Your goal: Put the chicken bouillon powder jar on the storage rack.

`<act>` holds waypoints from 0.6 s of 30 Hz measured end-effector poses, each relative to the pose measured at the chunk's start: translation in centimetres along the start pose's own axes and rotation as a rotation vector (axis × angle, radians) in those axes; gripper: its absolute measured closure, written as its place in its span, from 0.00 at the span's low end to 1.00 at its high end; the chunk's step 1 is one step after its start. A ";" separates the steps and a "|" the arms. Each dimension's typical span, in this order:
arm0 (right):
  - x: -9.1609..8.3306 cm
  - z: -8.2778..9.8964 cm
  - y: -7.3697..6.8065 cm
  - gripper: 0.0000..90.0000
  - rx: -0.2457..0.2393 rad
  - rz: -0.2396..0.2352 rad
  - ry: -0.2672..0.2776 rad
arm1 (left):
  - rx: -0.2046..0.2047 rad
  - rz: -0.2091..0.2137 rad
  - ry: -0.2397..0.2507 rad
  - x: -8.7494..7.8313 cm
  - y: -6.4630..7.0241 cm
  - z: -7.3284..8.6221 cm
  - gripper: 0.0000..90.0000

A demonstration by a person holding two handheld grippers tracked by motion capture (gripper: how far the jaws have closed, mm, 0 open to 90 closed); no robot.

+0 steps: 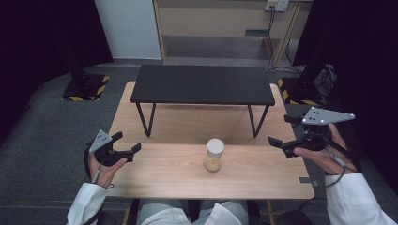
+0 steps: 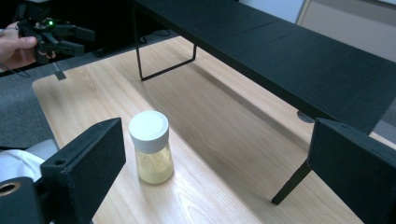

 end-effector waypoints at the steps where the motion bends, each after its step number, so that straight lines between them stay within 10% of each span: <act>1: 0.2 0.0 0.0 0.04 0.002 0.000 -0.004 | 0.000 0.000 0.000 0.0 0.0 0.0 0.00; 18: 6.4 0.3 -1.2 0.04 -0.021 -0.055 -0.100 | 0.008 0.016 -0.018 0.2 -0.2 -0.1 0.00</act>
Point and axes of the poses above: each handheld gripper's, and its own axes: x roughly forward along the jaws, z roughly out of its underside, y roughly to its right, the point moved 3 cm from there along x, roughly forward along the jaws, and after that the axes turned 5 degrees about z, right-handed, at the moved point
